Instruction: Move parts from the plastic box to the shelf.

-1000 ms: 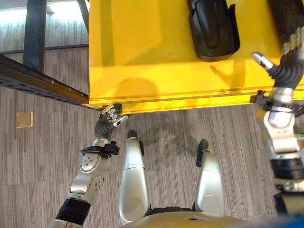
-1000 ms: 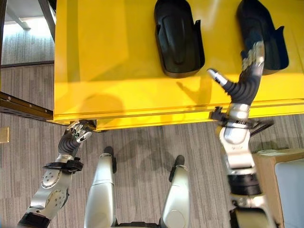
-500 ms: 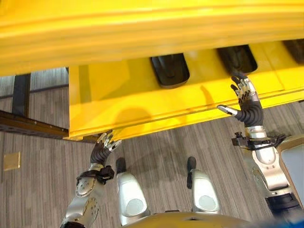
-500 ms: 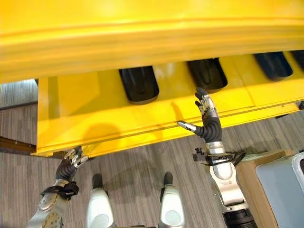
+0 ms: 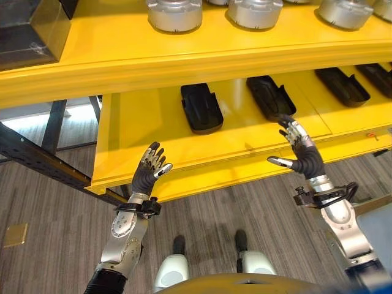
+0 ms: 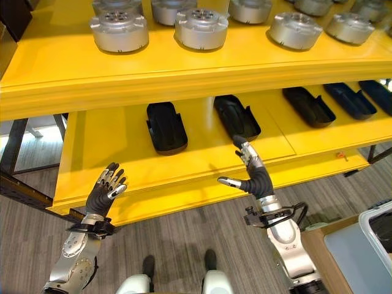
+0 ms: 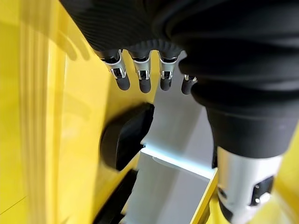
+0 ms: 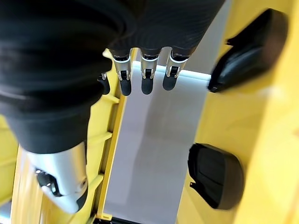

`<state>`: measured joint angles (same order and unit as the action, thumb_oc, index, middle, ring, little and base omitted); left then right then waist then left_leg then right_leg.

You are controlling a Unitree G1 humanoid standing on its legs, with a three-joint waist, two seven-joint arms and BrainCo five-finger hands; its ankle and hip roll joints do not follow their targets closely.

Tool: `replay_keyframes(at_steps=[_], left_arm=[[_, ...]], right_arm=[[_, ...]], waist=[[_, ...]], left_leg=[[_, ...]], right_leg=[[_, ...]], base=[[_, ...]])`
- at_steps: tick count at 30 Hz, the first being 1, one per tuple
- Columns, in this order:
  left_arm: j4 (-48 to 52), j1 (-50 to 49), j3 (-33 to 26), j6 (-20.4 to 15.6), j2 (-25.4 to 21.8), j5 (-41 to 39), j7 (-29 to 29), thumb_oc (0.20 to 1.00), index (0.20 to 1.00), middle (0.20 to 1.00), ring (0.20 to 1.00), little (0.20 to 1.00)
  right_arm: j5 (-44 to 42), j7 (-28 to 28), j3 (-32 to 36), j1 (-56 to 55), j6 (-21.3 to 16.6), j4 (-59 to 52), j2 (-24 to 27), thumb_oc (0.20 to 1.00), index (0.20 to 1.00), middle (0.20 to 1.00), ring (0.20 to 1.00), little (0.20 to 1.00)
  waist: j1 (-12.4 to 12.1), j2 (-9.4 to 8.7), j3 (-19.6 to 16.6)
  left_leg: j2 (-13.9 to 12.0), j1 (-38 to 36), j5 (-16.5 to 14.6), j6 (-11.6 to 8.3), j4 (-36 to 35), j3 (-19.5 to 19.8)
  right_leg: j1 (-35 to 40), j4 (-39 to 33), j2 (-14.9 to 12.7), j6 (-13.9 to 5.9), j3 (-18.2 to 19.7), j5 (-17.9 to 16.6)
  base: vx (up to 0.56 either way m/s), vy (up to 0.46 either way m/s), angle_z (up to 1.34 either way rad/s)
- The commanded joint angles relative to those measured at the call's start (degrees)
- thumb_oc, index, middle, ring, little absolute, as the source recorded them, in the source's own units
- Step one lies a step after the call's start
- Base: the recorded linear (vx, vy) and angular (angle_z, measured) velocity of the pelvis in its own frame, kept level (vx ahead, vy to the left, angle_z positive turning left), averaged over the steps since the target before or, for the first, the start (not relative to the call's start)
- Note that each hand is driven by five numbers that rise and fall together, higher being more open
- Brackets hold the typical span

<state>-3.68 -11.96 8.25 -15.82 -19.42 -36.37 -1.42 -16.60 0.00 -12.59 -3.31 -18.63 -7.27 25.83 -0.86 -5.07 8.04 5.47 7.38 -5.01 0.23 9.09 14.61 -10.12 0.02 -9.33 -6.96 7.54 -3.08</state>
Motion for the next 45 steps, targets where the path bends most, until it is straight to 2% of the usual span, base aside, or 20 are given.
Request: replay_keyframes(at_steps=[1,5,13,15,17,18,21,22,25,28,30,32,33,36,39,41,42,43,44,45], left_arm=[[3.0,0.6,-1.2,-2.7,0.0,2.6,-0.4,1.000,1.000,1.000,1.000,1.000],[2.4,-0.8,-1.2,-2.5,0.1,2.7,-0.4,1.000,1.000,1.000,1.000,1.000],[2.7,-0.9,-1.7,-2.4,-0.1,2.7,0.8,1.000,1.000,1.000,1.000,1.000],[2.8,-0.6,-1.7,-2.3,-0.4,2.8,1.2,1.000,1.000,1.000,1.000,1.000],[3.0,0.4,-1.8,-2.1,-1.5,3.1,2.3,1.000,1.000,1.000,1.000,1.000],[3.1,0.6,-1.9,-1.9,-2.0,3.4,2.8,1.000,1.000,1.000,1.000,1.000],[3.3,-0.1,-2.6,-1.9,-1.9,1.8,3.1,1.000,1.000,1.000,1.000,1.000],[4.3,-1.1,-3.1,-1.9,-1.5,0.4,2.8,1.000,1.000,1.000,1.000,1.000],[3.6,-1.4,-3.3,-2.0,-1.0,0.4,2.8,1.000,1.000,1.000,1.000,1.000],[2.1,0.0,-2.9,-2.1,-0.5,1.0,3.4,1.000,1.000,1.000,1.000,1.000],[2.0,0.4,-2.8,-2.0,0.0,1.1,3.7,1.000,1.000,1.000,1.000,1.000],[1.9,2.2,-2.4,-2.0,0.7,0.3,4.9,1.000,1.000,1.000,1.000,1.000],[1.9,2.2,-2.4,-2.0,0.7,0.3,4.9,1.000,1.000,1.000,1.000,1.000],[1.3,3.3,-1.2,-2.1,1.6,0.3,5.1,1.000,1.000,1.000,1.000,1.000],[0.7,3.8,-1.0,-2.3,2.5,0.2,5.1,1.000,1.000,1.000,1.000,1.000],[0.5,4.1,-0.7,-2.4,3.3,-0.4,4.8,1.000,1.000,1.000,1.000,1.000],[0.5,4.1,-0.7,-2.4,3.3,-0.4,4.8,1.000,1.000,1.000,1.000,1.000],[0.5,4.3,-0.5,-2.3,3.4,-0.4,4.6,1.000,1.000,1.000,1.000,1.000],[0.8,3.9,-0.4,-2.2,3.6,-0.3,4.3,1.000,1.000,1.000,1.000,1.000],[0.2,4.1,-0.1,-1.9,3.7,0.0,4.6,1.000,1.000,1.000,1.000,1.000]], right_arm=[[-0.6,2.0,0.5,3.9,-0.8,-0.3,0.2,1.000,1.000,1.000,1.000,1.000],[-2.5,2.4,0.4,1.1,0.0,-0.3,-2.0,1.000,1.000,1.000,1.000,1.000],[-0.9,2.1,-2.4,1.8,0.9,0.1,-2.9,1.000,1.000,1.000,1.000,1.000],[-0.6,1.8,-2.7,2.5,1.0,0.0,-2.9,1.000,1.000,1.000,1.000,1.000],[1.0,1.1,-4.6,4.5,1.4,0.4,-3.8,1.000,1.000,1.000,1.000,1.000],[1.4,1.0,-5.8,5.2,1.8,0.4,-4.6,1.000,1.000,1.000,1.000,1.000],[1.7,0.8,-7.2,6.3,2.2,0.5,-5.4,1.000,1.000,1.000,1.000,1.000],[2.4,0.5,-7.4,7.9,2.8,1.4,-5.2,1.000,1.000,1.000,1.000,1.000],[3.2,0.0,-7.2,8.5,3.2,1.4,-5.2,1.000,1.000,1.000,1.000,1.000],[3.1,-0.3,-5.6,7.5,3.5,1.1,-4.7,1.000,1.000,1.000,1.000,1.000],[3.3,-0.7,-5.3,7.5,3.5,1.0,-4.4,1.000,1.000,1.000,1.000,1.000],[2.2,-1.4,-2.9,5.9,3.2,0.2,-3.0,1.000,1.000,1.000,1.000,1.000],[2.2,-1.4,-2.9,5.9,3.2,0.2,-3.0,1.000,1.000,1.000,1.000,1.000],[1.2,-2.8,-1.9,4.9,3.0,1.5,-2.6,1.000,1.000,1.000,1.000,1.000],[0.6,-3.2,-1.2,4.0,2.2,1.6,-1.9,1.000,1.000,1.000,1.000,1.000],[0.3,-3.2,-0.6,3.2,2.0,2.3,-0.4,1.000,1.000,1.000,1.000,1.000],[0.3,-3.2,-0.6,3.2,2.0,2.3,-0.5,1.000,1.000,1.000,1.000,1.000],[-0.1,-3.5,0.4,2.4,1.4,2.1,0.1,1.000,1.000,1.000,1.000,1.000],[-0.7,-3.4,1.1,1.4,1.4,1.4,0.2,1.000,1.000,1.000,1.000,1.000],[-0.3,-3.5,1.5,0.8,1.7,1.9,0.0,1.000,1.000,1.000,1.000,1.000]], waist=[[0.4,2.62,-0.2],[1.2,2.97,-3.4],[1.4,3.69,-3.3],[1.3,4.01,-2.8],[0.4,5.35,-0.1],[0.1,6.03,1.1],[-0.6,7.32,2.5],[-1.0,6.67,3.1],[-1.2,5.65,3.4],[-1.8,3.18,2.8],[-1.5,2.97,2.5],[0.2,3.77,3.3],[0.3,3.74,3.2],[2.1,4.74,3.2],[3.0,5.96,3.1],[3.1,6.30,2.8],[3.2,6.28,2.6],[3.5,5.68,2.8],[3.7,5.45,2.8],[2.7,4.54,3.2]], left_leg=[[2.2,1.4,7.1,0.91,-5.5,-1.7],[0.7,-2.3,8.1,1.33,-10.1,-4.6],[1.0,-3.6,6.5,3.17,-9.9,-8.1],[0.9,-3.1,6.0,3.51,-9.1,-8.9],[-0.7,-2.6,4.9,4.12,-7.4,-11.4],[-2.1,-3.3,4.0,3.81,-6.7,-13.3],[-5.2,-5.2,2.7,2.57,-6.4,-15.5],[-6.2,-6.4,1.5,1.38,-6.8,-17.0],[-6.8,-7.6,0.8,0.70,-7.3,-17.9],[-8.2,-8.2,0.2,-1.38,-7.9,-18.4],[-9.5,-8.5,0.3,-2.46,-8.0,-18.0],[-15.9,-10.1,1.2,-5.02,-7.7,-17.1],[-15.9,-9.9,1.4,-5.03,-7.8,-17.0],[-19.3,-9.7,3.6,-6.08,-7.8,-17.0],[-21.7,-9.5,9.9,-7.07,-5.3,-17.7],[-22.0,-6.9,15.8,-6.68,1.0,-17.6],[-21.9,-6.6,16.0,-6.65,0.9,-17.5],[-22.6,-4.7,18.8,-6.15,7.4,-18.0],[-21.5,-3.6,17.4,-5.37,11.1,-18.4],[-14.0,1.1,12.8,-4.15,13.9,-15.8]], right_leg=[[5.1,1.5,9.1,3.56,-5.9,1.4],[7.4,-1.9,9.2,3.42,-6.4,0.8],[6.9,-0.9,8.8,2.12,-3.0,-0.3],[5.5,1.3,8.9,1.96,-2.7,0.2],[0.2,12.8,8.1,0.35,-7.4,1.7],[-1.4,16.2,3.6,-0.56,-12.3,0.9],[-0.1,11.8,-6.9,-0.17,-18.7,-2.6],[-0.4,4.3,-14.0,-3.36,-21.0,-10.2],[-0.8,1.6,-16.1,-5.13,-21.5,-14.0],[0.2,1.4,-16.0,-6.44,-24.1,-13.1],[-0.3,3.1,-15.8,-6.56,-24.3,-12.4],[-0.6,11.2,-13.5,-4.64,-26.5,-5.2],[-0.7,11.1,-13.6,-4.58,-26.6,-5.3],[-2.0,14.0,-11.1,-2.67,-26.4,-1.1],[-2.2,13.8,-7.4,-0.45,-25.4,1.4],[-0.7,10.6,-4.1,1.76,-24.2,1.9],[-0.8,10.3,-4.2,1.80,-24.3,1.6],[1.5,7.9,-1.7,3.74,-22.9,2.6],[2.8,6.5,-0.5,4.79,-22.4,3.1],[4.4,5.3,0.4,5.14,-20.7,3.4]], base=[[0.07,0.027,-1.41],[0.09,0.069,-0.16],[0.03,0.086,-0.21],[-0.06,0.073,-0.43],[-0.10,0.055,-0.83],[-0.01,-0.024,-0.88],[0.05,-0.172,-1.06],[0.08,-0.264,-0.76],[0.09,-0.249,-0.59],[0.13,-0.269,-0.20],[0.16,-0.288,0.13],[0.22,-0.515,0.14],[0.13,-0.387,0.06],[0.08,-0.268,-0.11],[0.09,-0.279,-0.13],[0.11,-0.267,-0.34],[0.17,-0.352,-0.46],[0.16,-0.329,-0.55],[0.27,-0.426,-0.45],[0.16,-0.199,-0.42]])
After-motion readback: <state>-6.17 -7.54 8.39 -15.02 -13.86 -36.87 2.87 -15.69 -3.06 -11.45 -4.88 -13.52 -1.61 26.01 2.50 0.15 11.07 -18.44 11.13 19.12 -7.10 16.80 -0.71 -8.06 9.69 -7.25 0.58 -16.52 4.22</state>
